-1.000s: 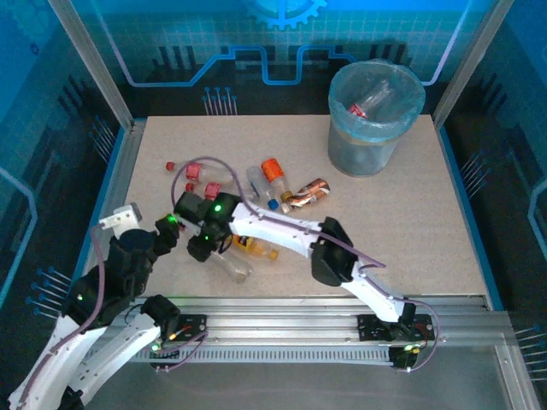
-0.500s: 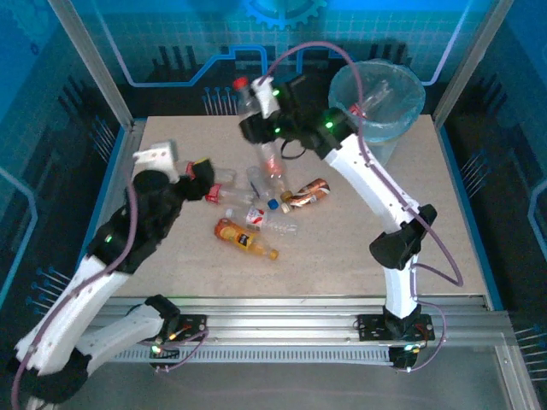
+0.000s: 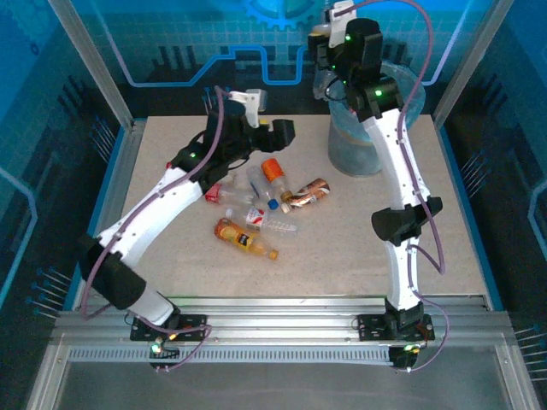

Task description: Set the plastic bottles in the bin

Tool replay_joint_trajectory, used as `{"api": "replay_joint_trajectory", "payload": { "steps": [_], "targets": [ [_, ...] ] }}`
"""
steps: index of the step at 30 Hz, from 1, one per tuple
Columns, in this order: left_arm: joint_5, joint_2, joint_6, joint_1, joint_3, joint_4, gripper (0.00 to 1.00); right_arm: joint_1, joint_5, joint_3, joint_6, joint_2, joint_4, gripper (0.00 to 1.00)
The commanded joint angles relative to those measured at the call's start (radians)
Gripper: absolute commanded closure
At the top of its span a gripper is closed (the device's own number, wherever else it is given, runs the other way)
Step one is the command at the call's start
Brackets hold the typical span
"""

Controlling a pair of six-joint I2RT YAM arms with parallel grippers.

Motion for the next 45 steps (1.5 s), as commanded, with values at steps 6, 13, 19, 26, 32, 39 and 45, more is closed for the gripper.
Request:
{"api": "replay_joint_trajectory", "payload": {
  "steps": [6,13,19,26,32,39,45],
  "targets": [
    [0.105,0.072,-0.031,-0.035,0.073,0.024,0.19,-0.031,0.282,-0.003,-0.212,0.085,0.132,0.50],
    [0.093,0.085,-0.050,-0.047,0.051,0.009,0.19,-0.054,0.319,-0.029,-0.193,0.133,0.053,0.50],
    [0.080,0.099,-0.065,-0.057,0.044,-0.008,0.19,-0.061,0.228,-0.100,-0.098,0.122,-0.009,0.51],
    [0.076,0.110,-0.075,-0.068,0.047,-0.027,0.19,-0.062,0.095,-0.192,0.025,0.081,-0.033,0.51],
    [0.072,0.112,-0.074,-0.069,0.061,-0.041,0.19,-0.062,0.024,-0.199,0.097,0.070,-0.033,0.51],
    [0.072,0.125,-0.080,-0.068,0.074,-0.047,0.19,-0.063,-0.037,-0.182,0.164,0.077,-0.021,0.52],
    [0.072,0.122,-0.080,-0.071,0.070,-0.054,0.19,-0.070,0.006,-0.176,0.112,0.070,-0.025,0.52]
  ]
}}
